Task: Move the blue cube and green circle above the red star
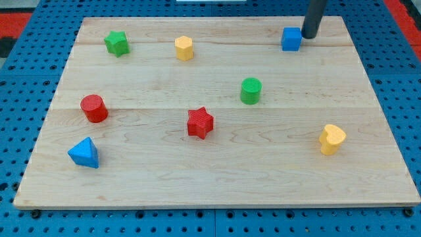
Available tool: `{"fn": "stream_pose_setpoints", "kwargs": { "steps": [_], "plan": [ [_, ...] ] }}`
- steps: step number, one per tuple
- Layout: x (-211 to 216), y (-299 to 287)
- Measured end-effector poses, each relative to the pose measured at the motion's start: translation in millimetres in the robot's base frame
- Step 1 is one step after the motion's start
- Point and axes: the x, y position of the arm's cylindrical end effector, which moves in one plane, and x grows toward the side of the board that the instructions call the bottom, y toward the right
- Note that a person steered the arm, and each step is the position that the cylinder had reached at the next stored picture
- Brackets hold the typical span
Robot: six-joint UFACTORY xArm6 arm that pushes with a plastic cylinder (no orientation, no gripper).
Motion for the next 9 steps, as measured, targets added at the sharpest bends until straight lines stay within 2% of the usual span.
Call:
{"fn": "stream_pose_setpoints", "kwargs": {
  "steps": [1, 2, 3, 4, 6, 7, 8, 9],
  "plan": [
    [-1, -43],
    [61, -70],
    [82, -64],
    [76, -58],
    [115, -10],
    [147, -40],
    [146, -129],
    [137, -90]
  ]
}}
